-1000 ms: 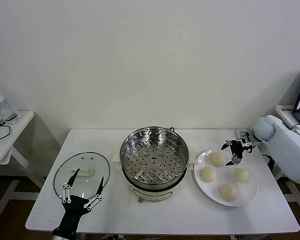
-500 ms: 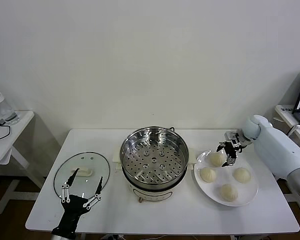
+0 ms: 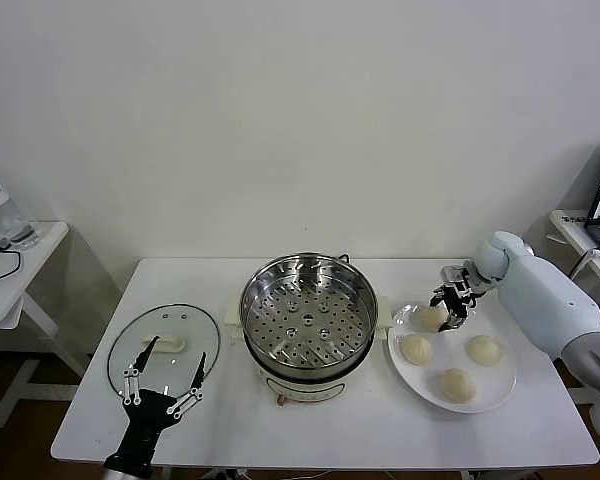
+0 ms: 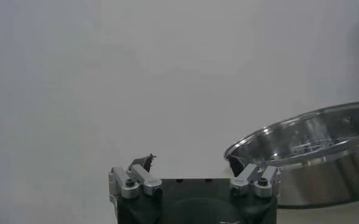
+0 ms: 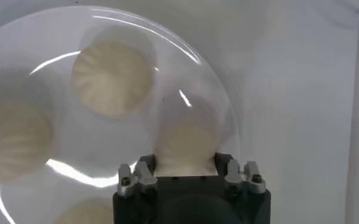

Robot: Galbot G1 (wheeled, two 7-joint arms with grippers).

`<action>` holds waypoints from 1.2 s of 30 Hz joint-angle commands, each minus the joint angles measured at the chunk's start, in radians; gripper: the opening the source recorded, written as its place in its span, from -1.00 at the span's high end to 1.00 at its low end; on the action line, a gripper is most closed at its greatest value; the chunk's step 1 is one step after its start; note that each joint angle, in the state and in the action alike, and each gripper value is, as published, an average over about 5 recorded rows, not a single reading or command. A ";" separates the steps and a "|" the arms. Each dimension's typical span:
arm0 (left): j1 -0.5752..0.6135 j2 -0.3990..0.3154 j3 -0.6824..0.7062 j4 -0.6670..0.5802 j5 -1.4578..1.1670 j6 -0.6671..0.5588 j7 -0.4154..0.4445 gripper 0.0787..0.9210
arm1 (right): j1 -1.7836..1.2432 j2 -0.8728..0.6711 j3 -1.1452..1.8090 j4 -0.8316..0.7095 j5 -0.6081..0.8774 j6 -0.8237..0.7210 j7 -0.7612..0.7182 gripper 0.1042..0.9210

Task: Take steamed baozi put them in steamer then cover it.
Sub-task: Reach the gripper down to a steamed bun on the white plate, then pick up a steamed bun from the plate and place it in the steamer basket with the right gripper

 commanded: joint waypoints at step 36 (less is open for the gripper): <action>-0.010 0.021 0.005 0.018 -0.002 -0.028 -0.006 -0.77 | 0.417 0.247 -0.464 0.456 0.042 0.422 -0.043 -0.37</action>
